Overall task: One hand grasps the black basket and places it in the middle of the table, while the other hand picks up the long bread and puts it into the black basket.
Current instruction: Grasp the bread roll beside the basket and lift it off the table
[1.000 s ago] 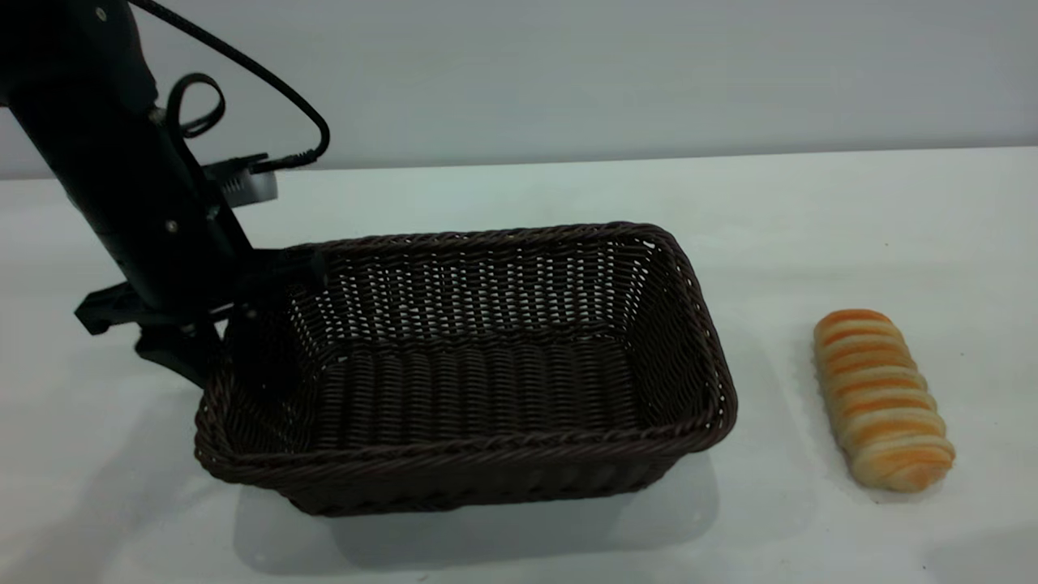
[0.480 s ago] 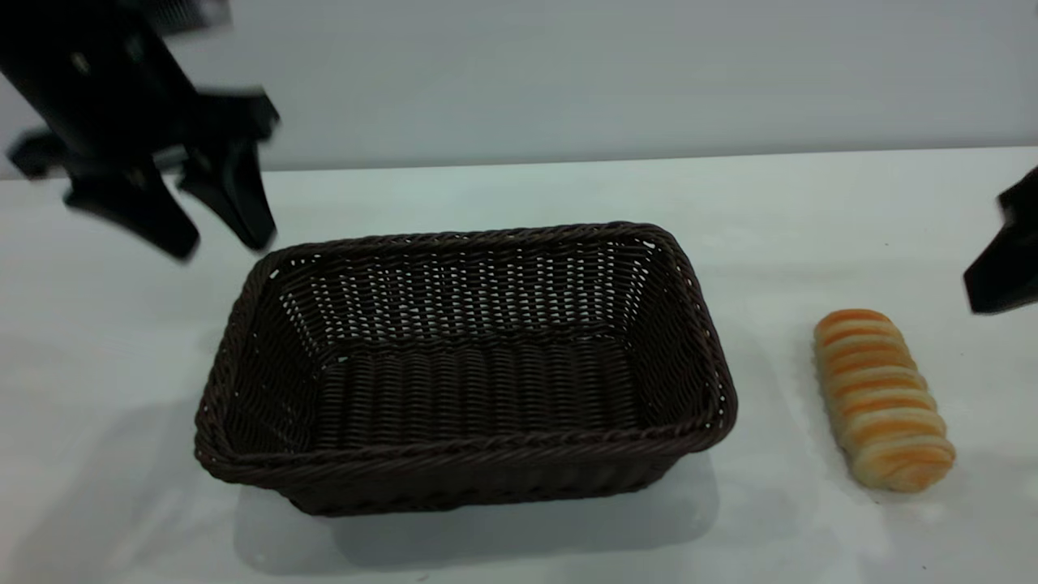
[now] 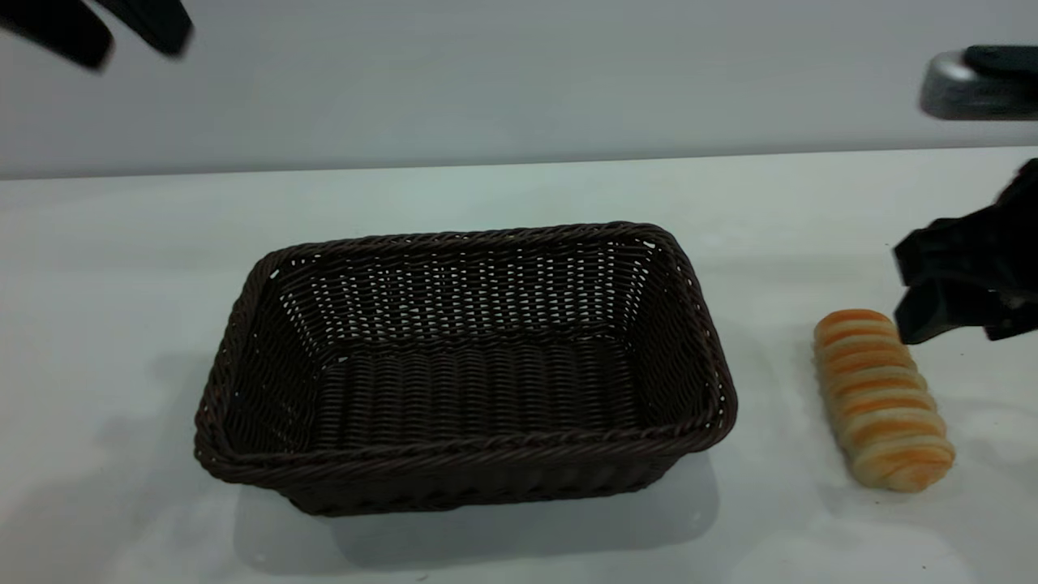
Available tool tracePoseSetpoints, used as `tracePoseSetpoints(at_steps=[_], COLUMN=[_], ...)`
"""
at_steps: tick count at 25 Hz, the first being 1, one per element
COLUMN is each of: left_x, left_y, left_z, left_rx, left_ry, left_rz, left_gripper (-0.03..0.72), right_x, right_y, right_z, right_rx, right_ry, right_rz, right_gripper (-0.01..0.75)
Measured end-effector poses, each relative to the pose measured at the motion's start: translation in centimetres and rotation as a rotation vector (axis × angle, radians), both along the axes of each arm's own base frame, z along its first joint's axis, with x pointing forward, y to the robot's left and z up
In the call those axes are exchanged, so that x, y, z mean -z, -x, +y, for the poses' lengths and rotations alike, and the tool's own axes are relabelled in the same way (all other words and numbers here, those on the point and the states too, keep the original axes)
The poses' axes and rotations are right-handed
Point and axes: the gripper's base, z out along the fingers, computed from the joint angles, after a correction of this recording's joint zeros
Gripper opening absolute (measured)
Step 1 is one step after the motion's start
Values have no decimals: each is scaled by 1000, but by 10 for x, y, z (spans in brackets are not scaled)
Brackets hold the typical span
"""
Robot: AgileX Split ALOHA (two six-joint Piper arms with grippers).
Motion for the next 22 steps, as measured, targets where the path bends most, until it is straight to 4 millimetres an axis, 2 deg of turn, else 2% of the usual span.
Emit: tracePoseSetpoints(at_steps=[4, 7, 13, 17, 19, 22], left_x=[-23, -32, -32, -28, -29, -30], left_y=[18, 29, 42, 47, 48, 49], left_z=[4, 6, 9, 10, 10, 10], left_rx=[11, 18, 22, 25, 25, 25], left_ry=[4, 5, 3, -2, -1, 0], left_rz=[-42, -50, -40, -22, -26, -29], left_gripper=[542, 542, 542, 542, 542, 542], right_x=[19, 35, 70, 84, 86, 86], right_y=[-18, -29, -43, -48, -51, -53], right_z=[4, 6, 8, 5, 4, 4], right_rx=[-3, -6, -14, -4, 2, -6], right_ry=[11, 20, 41, 44, 42, 39], right_rz=[39, 68, 139, 167, 177, 191], right_gripper=[508, 508, 508, 500, 448, 247])
